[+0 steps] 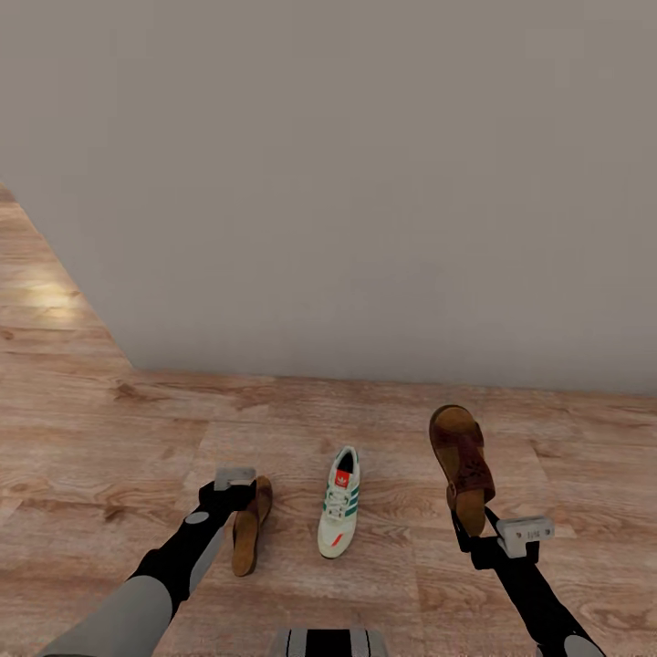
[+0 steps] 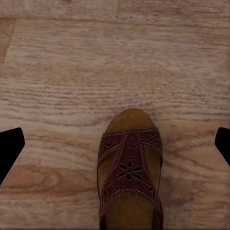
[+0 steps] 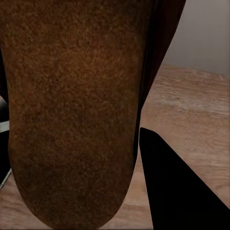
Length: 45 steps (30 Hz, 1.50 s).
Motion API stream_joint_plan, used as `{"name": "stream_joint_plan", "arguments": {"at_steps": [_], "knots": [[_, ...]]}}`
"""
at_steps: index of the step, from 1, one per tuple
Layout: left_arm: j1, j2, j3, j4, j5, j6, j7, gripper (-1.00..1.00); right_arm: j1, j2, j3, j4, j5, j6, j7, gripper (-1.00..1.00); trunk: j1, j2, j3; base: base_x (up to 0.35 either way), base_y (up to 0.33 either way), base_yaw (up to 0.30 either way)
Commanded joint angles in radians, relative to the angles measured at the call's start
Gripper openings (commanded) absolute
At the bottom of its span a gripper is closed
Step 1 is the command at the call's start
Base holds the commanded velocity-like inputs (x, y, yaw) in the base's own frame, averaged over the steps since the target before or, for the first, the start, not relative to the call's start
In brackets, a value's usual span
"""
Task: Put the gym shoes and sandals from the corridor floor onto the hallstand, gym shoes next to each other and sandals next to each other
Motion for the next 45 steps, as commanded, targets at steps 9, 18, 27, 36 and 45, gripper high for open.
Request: {"name": "stream_joint_plan", "arguments": {"at_steps": [9, 18, 27, 36, 45], "knots": [[0.001, -0.005, -0.003, 0.000, 0.002, -0.006, 0.000, 1.00, 0.000, 0.001, -0.003, -0.001, 0.007, -0.003, 0.005, -1.00, 0.004, -0.002, -0.050, 0.000, 0.000, 0.000], [0.001, -0.008, -0.005, -0.001, 0.002, -0.003, 0.000, 1.00, 0.000, 0.001, -0.005, -0.003, 0.007, -0.003, 0.005, -1.00, 0.008, -0.005, -0.099, 0.000, 0.000, 0.000], [0.001, -0.006, -0.004, -0.001, 0.002, -0.003, 0.000, 1.00, 0.000, -0.001, -0.005, -0.015, 0.007, -0.003, 0.005, -1.00, 0.012, -0.007, -0.148, 0.000, 0.000, 0.000], [0.003, -0.005, -0.003, 0.001, 0.002, -0.004, 0.000, 1.00, 0.000, -0.001, -0.005, -0.016, 0.007, -0.003, 0.005, -1.00, 0.016, -0.009, -0.197, 0.000, 0.000, 0.000], [0.003, -0.008, -0.003, 0.001, 0.002, -0.003, 0.000, 1.00, 0.000, -0.001, -0.005, -0.016, 0.007, -0.003, 0.005, -1.00, 0.017, -0.009, -0.220, 0.000, 0.000, 0.000]]}}
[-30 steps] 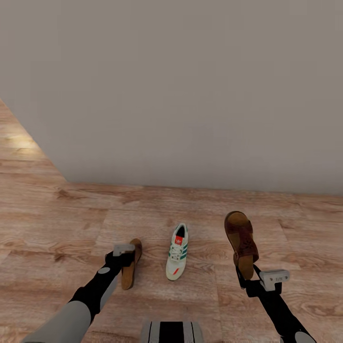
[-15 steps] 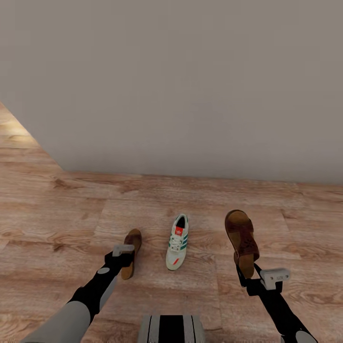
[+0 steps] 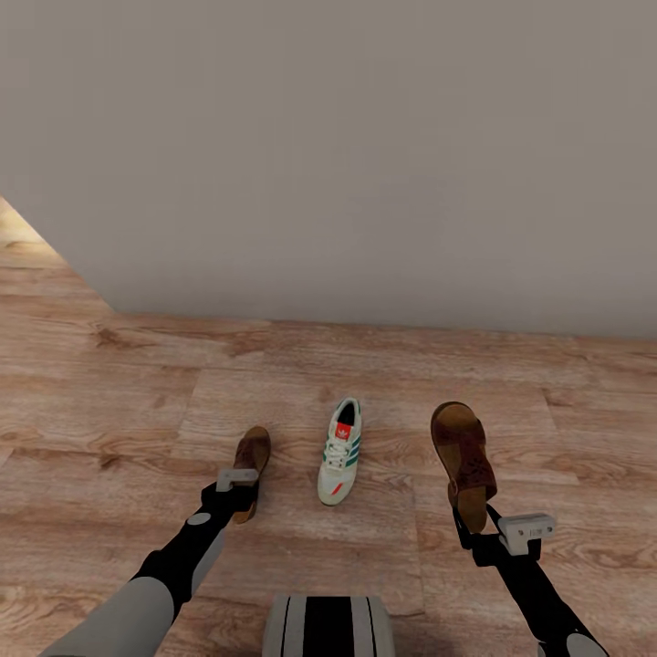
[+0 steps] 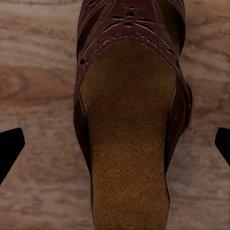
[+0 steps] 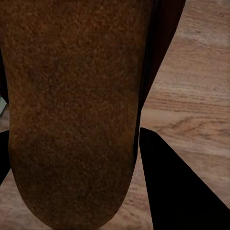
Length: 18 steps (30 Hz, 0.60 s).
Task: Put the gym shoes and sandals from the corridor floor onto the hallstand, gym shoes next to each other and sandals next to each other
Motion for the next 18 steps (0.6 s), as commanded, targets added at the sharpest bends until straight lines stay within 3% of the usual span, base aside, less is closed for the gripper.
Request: {"name": "stream_joint_plan", "arguments": {"at_steps": [1, 10, 18], "knots": [[-0.001, 0.000, -0.003, 0.001, 0.002, -0.003, 0.005, 1.00, 0.000, 0.000, -0.002, -0.001, 0.007, -0.003, 0.004, -1.00, 0.000, 0.000, -0.001, 0.000, 0.000, 0.000], [-0.001, -0.003, -0.003, 0.000, 0.002, -0.001, 0.005, 1.00, 0.000, 0.000, -0.002, -0.002, 0.007, -0.003, 0.004, -1.00, 0.003, -0.002, -0.032, 0.000, 0.000, 0.000], [-0.001, -0.002, -0.003, 0.000, 0.002, -0.001, 0.005, 1.00, 0.000, 0.000, -0.002, -0.002, 0.007, -0.003, 0.004, -1.00, 0.004, -0.003, -0.046, 0.000, 0.000, 0.000]]}}
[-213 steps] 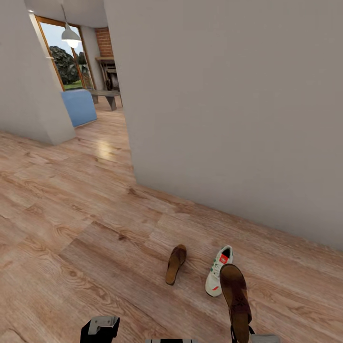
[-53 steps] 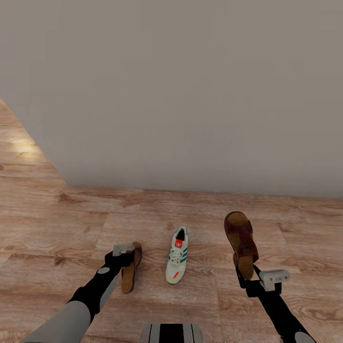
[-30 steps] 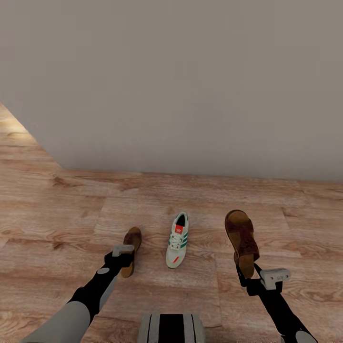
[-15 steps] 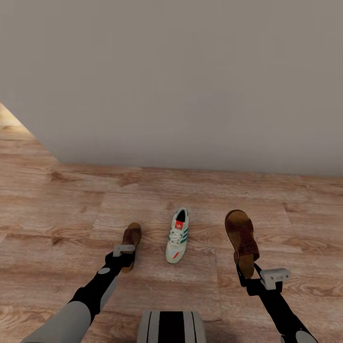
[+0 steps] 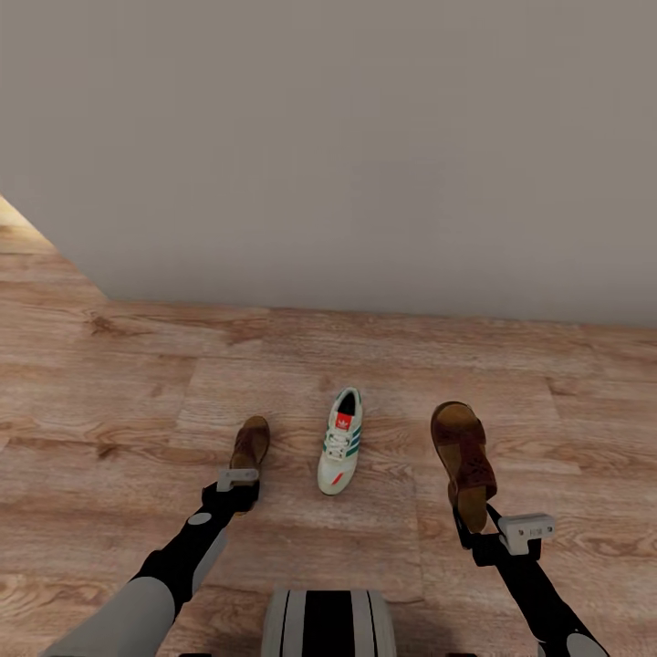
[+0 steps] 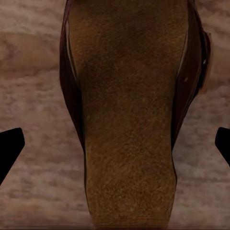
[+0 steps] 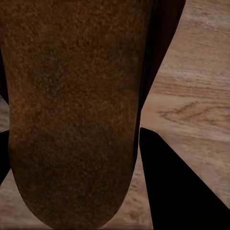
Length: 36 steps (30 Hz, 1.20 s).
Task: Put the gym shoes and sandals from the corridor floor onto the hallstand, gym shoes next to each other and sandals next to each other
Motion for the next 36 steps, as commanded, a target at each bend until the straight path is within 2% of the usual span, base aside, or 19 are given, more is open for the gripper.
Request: {"name": "stream_joint_plan", "arguments": {"at_steps": [1, 17, 36], "knots": [[-0.001, 0.000, -0.003, 0.001, 0.002, -0.003, 0.005, 1.00, 0.000, 0.000, -0.002, -0.001, 0.007, -0.003, 0.004, -1.00, 0.000, 0.000, -0.005, 0.000, 0.000, 0.000], [-0.001, -0.001, -0.003, 0.001, 0.002, -0.004, 0.005, 1.00, 0.000, 0.000, -0.002, -0.001, 0.006, -0.003, 0.004, -1.00, 0.008, -0.004, -0.088, 0.000, 0.000, 0.000], [-0.001, -0.003, -0.001, 0.001, 0.002, -0.006, 0.005, 1.00, 0.000, 0.000, -0.002, -0.013, 0.007, -0.003, 0.004, -1.00, 0.008, -0.004, -0.093, 0.000, 0.000, 0.000]]}}
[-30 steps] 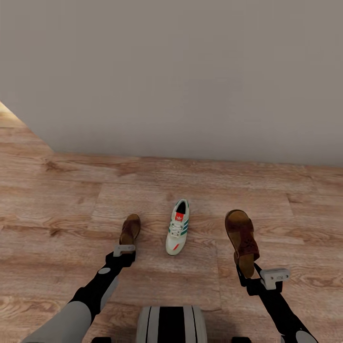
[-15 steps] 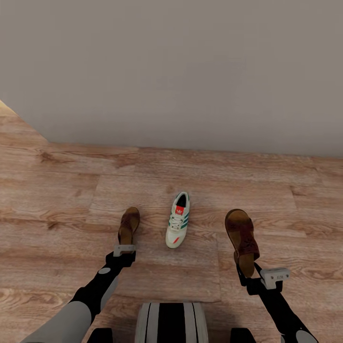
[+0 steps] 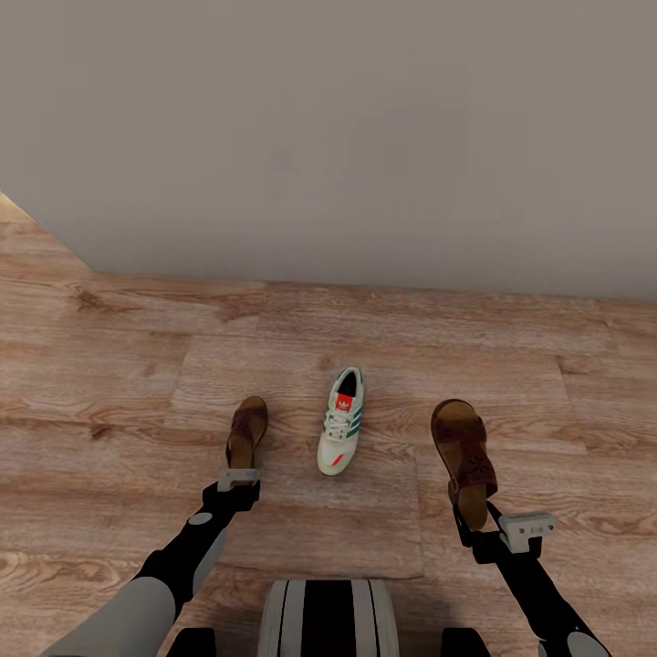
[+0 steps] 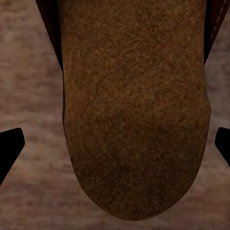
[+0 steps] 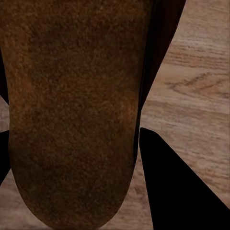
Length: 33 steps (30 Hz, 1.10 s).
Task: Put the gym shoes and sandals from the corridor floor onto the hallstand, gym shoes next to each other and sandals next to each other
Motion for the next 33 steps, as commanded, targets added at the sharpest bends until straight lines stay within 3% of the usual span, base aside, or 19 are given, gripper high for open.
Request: {"name": "stream_joint_plan", "arguments": {"at_steps": [1, 2, 3, 33], "knots": [[0.000, 0.000, -0.002, 0.001, 0.002, -0.004, 0.005, 1.00, 0.000, 0.000, -0.002, -0.001, 0.007, -0.003, 0.004, -1.00, 0.000, 0.000, 0.000, 0.000, 0.000, 0.000], [0.000, 0.000, -0.002, 0.001, 0.002, -0.004, 0.006, 1.00, 0.000, 0.000, -0.002, -0.001, 0.007, -0.003, 0.004, -1.00, 0.000, 0.000, 0.000, 0.000, 0.000, 0.000], [0.000, 0.000, -0.001, 0.001, 0.003, -0.004, 0.005, -1.00, 0.000, 0.000, -0.002, -0.001, 0.007, -0.003, 0.004, -1.00, 0.000, 0.000, 0.000, 0.000, 0.000, 0.000], [0.000, 0.003, -0.001, -0.008, 0.004, -0.008, 0.007, -1.00, 0.000, 0.000, -0.002, -0.001, 0.008, -0.003, 0.004, -1.00, 0.000, 0.000, 0.000, 0.000, 0.000, 0.000]]}}
